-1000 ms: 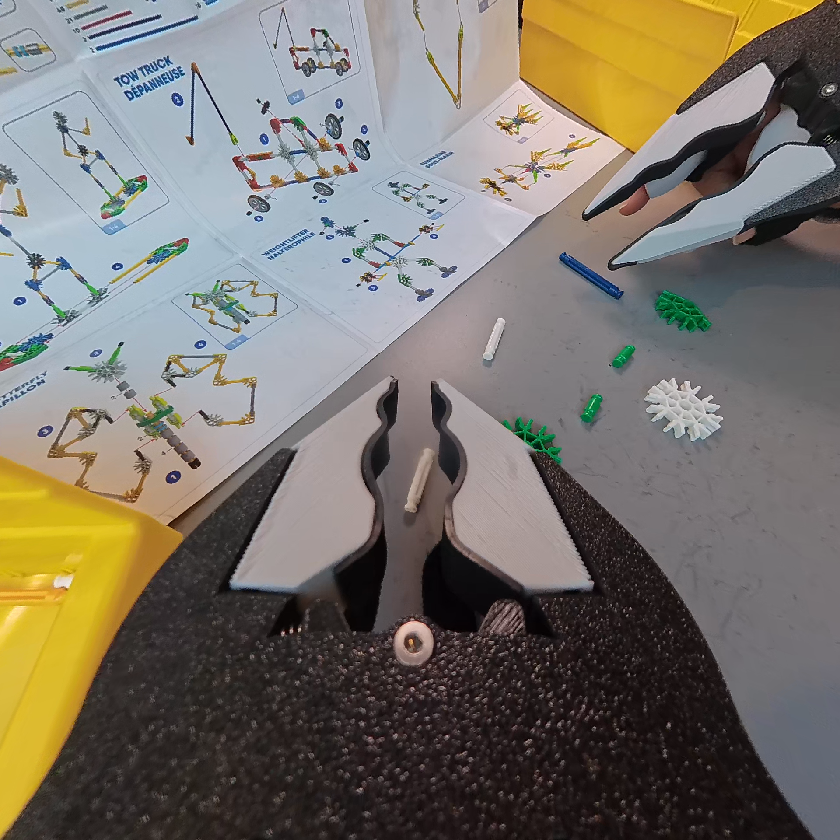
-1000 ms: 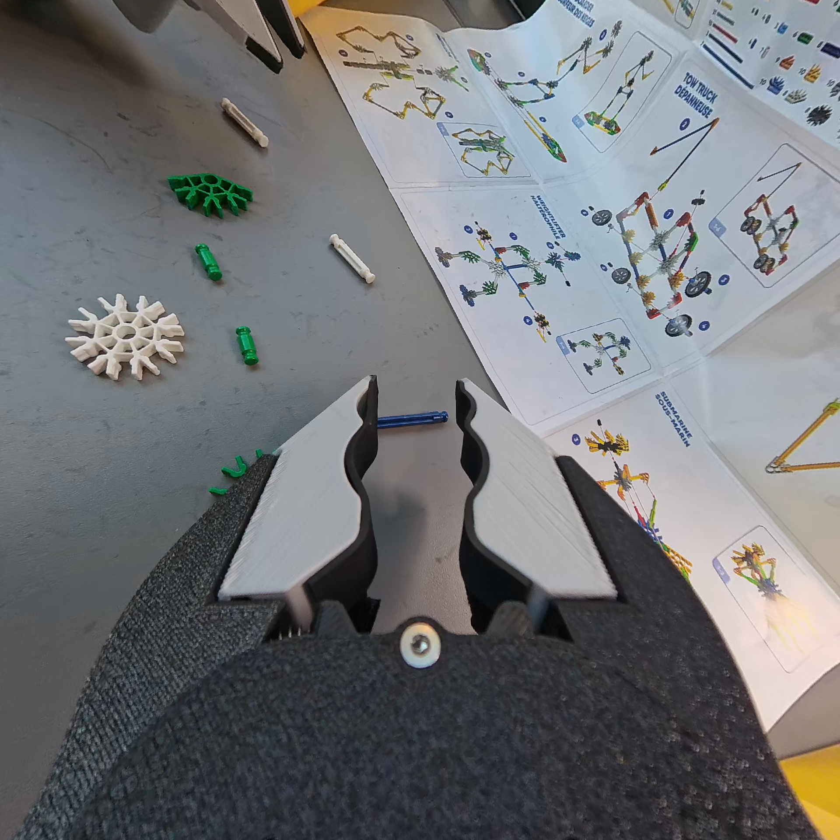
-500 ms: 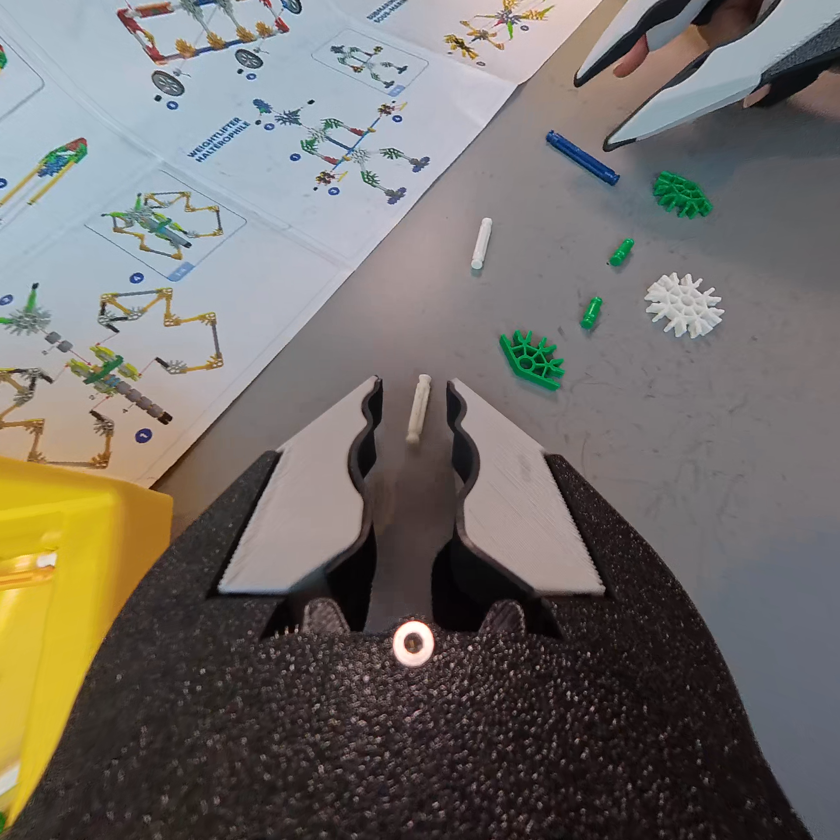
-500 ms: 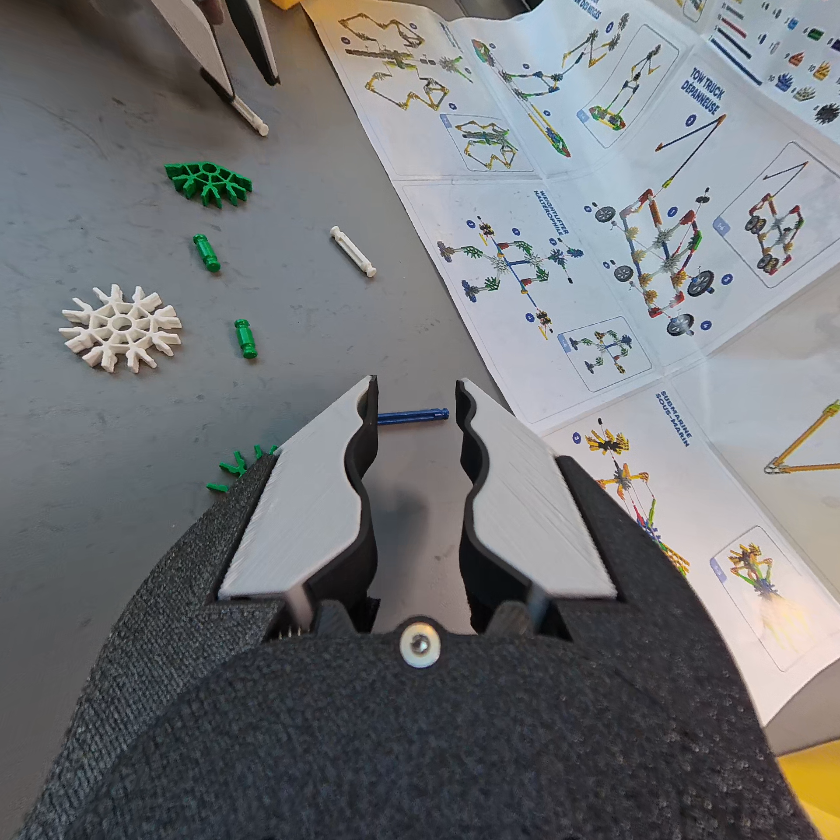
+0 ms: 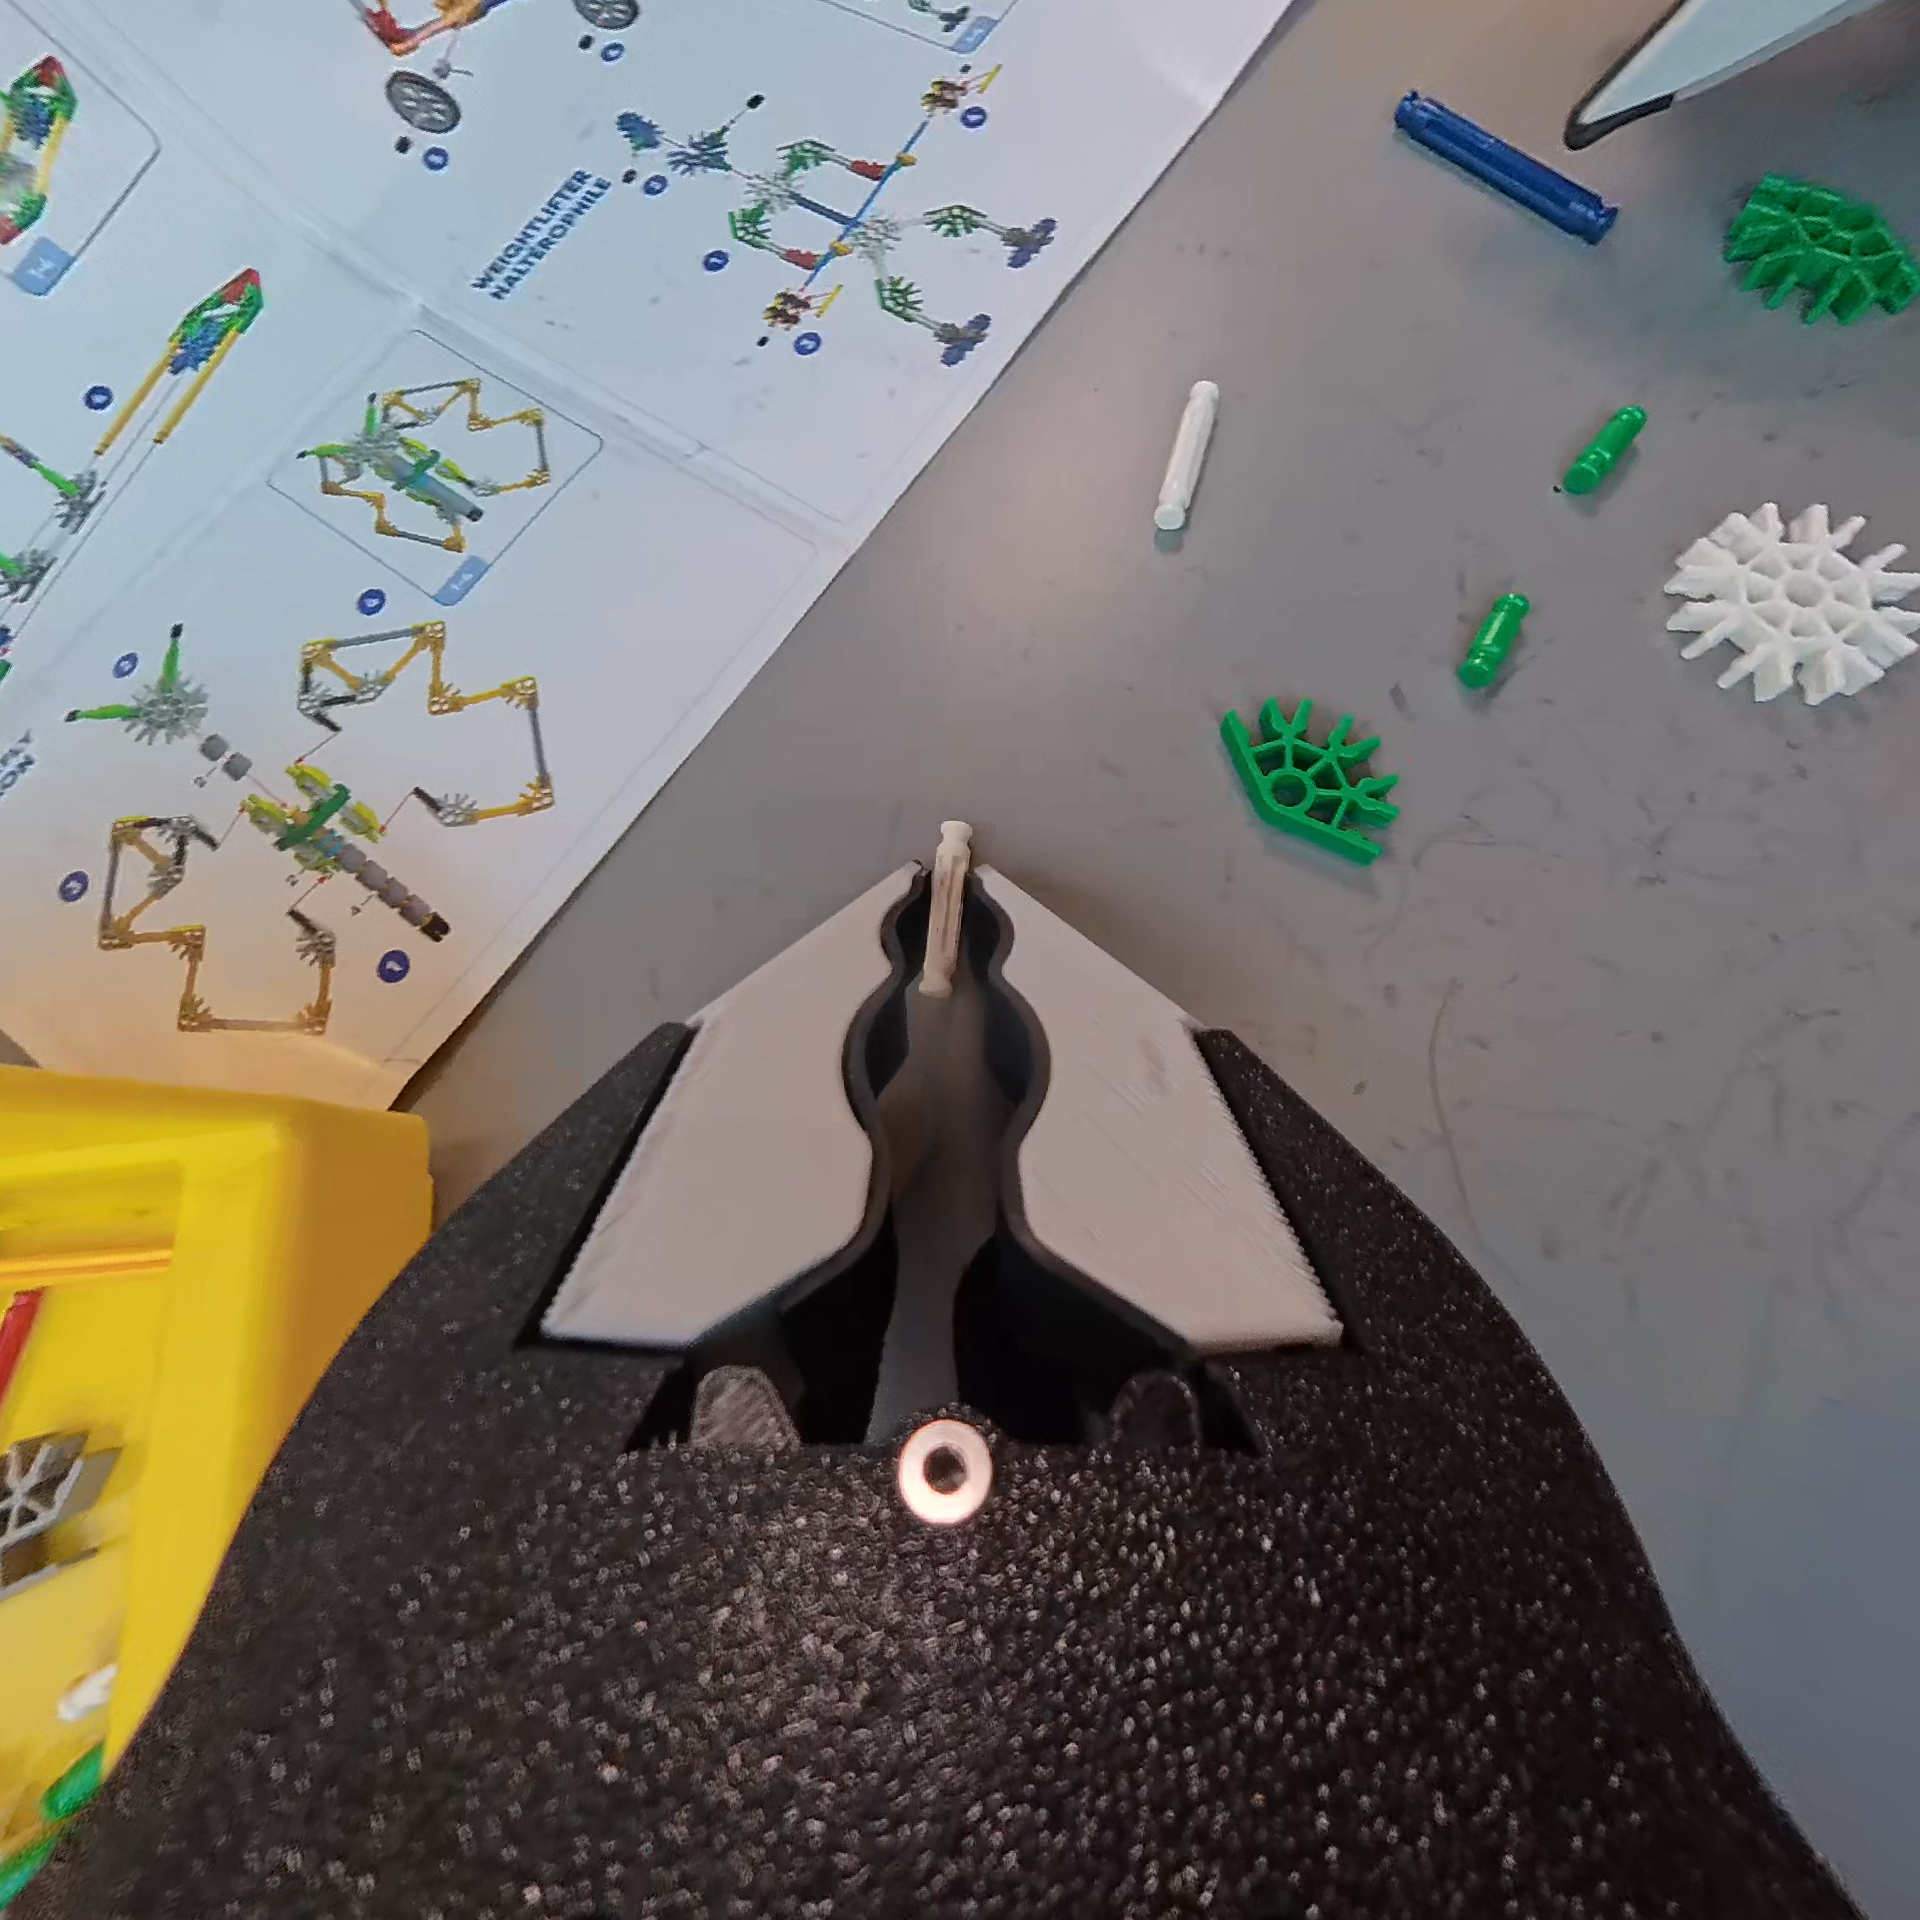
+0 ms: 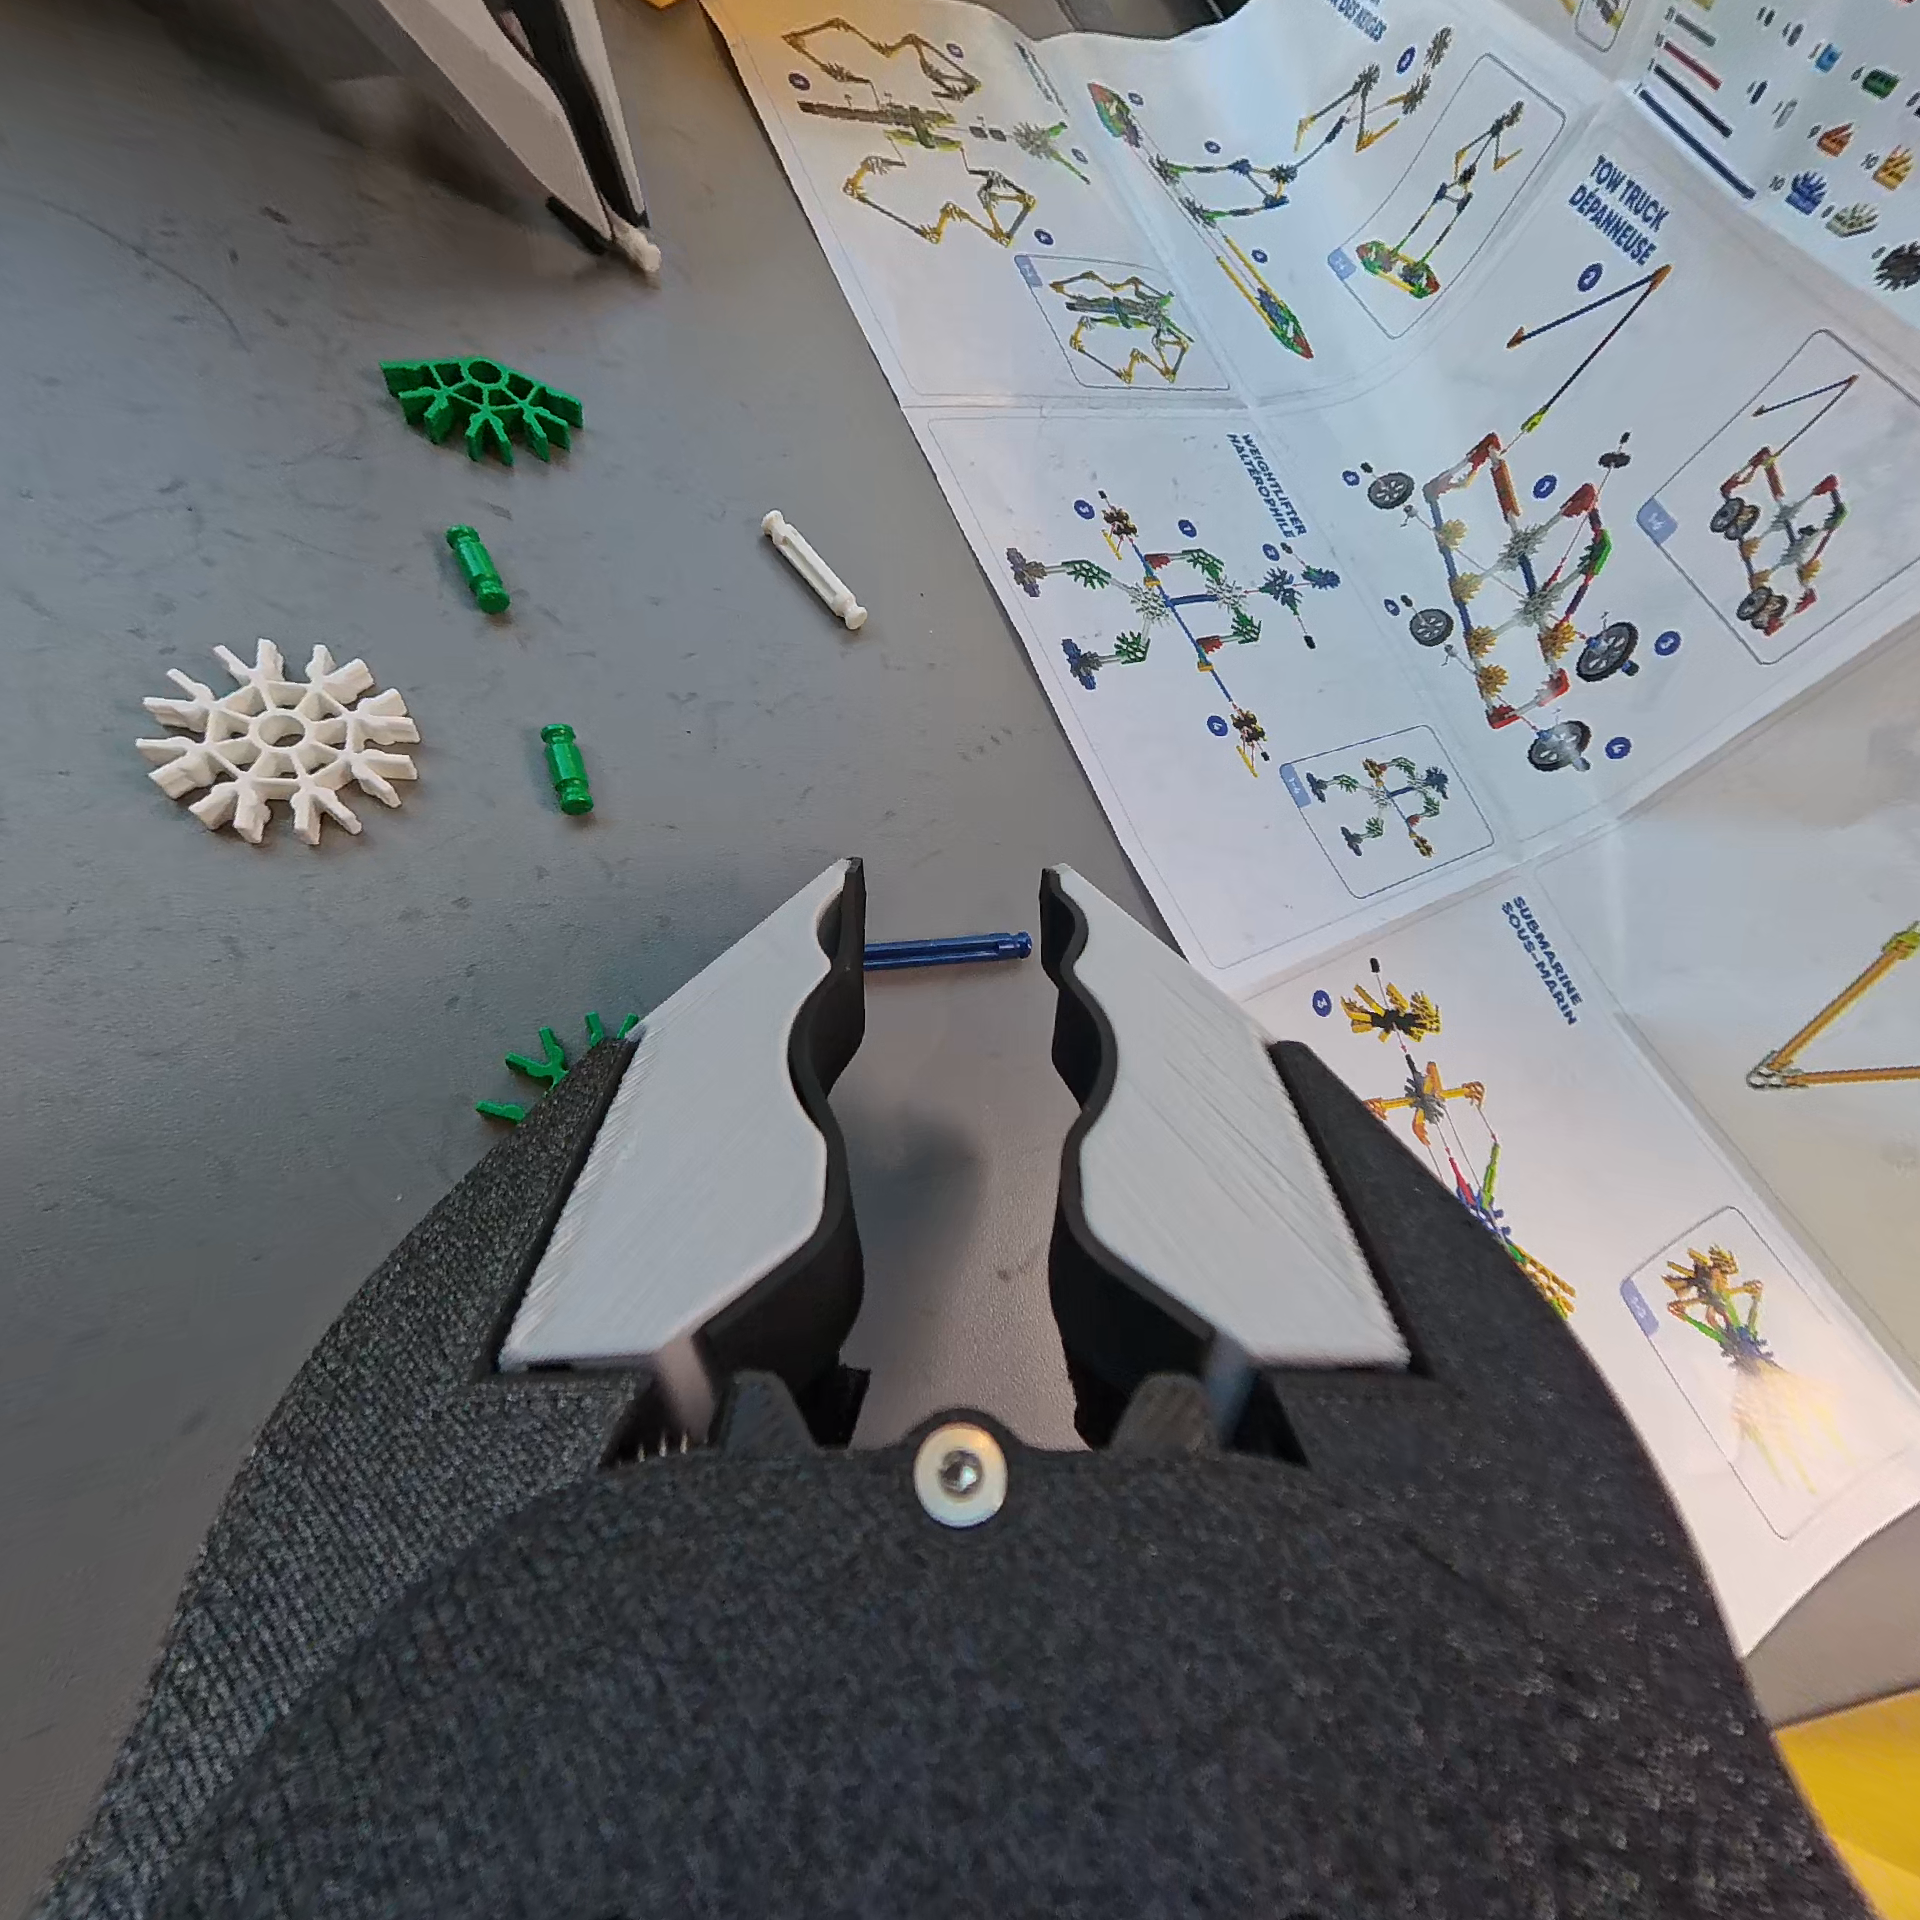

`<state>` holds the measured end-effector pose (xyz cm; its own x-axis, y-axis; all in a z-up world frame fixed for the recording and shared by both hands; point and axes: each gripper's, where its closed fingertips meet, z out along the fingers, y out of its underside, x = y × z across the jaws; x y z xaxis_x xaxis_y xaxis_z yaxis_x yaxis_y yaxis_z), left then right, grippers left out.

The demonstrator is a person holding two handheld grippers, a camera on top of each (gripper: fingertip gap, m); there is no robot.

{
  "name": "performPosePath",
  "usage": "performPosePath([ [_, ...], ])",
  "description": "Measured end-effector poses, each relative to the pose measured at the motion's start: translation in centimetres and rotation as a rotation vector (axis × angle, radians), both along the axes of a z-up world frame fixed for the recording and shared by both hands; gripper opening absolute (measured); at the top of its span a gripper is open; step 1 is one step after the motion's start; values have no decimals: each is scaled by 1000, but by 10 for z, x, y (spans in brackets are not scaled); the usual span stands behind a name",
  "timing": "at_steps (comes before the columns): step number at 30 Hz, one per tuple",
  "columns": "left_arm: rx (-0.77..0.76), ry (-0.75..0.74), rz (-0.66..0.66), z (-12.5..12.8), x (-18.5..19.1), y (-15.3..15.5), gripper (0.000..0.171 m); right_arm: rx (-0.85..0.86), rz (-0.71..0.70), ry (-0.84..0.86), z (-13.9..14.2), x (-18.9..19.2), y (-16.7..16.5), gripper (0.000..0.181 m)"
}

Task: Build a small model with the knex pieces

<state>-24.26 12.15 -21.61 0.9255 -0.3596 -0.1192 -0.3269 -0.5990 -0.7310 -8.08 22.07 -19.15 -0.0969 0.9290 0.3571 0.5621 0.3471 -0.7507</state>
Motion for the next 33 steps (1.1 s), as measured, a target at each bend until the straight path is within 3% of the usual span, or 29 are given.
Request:
performPosePath([
  [3, 58, -45, 4, 12, 4, 4, 20, -2, -1, -1, 0, 0, 0, 32],
  [7, 83, -202, -177, 27, 45, -4, 29, -9, -1, -2, 0, 1, 0, 32],
  [13, -23, -142, -299, 3, 65, -16, 44, -62, 9, 21, 5, 3, -1, 33],
  [15, -34, -115, -320, -1, 69, -18, 39, -95, 18, 22, 6, 5, -2, 34],
  [17, -31, -105, -331, -2, 72, -19, 20, -117, 23, 24, 7, 5, -4, 34],
  [19, -31, -105, -345, -2, 74, -20, 12, -131, 29, 27, 8, 5, -5, 35],
  [33, -41, -121, -335, -2, 74, -20, 1, -139, 84, 22, 8, 3, -19, 35],
])
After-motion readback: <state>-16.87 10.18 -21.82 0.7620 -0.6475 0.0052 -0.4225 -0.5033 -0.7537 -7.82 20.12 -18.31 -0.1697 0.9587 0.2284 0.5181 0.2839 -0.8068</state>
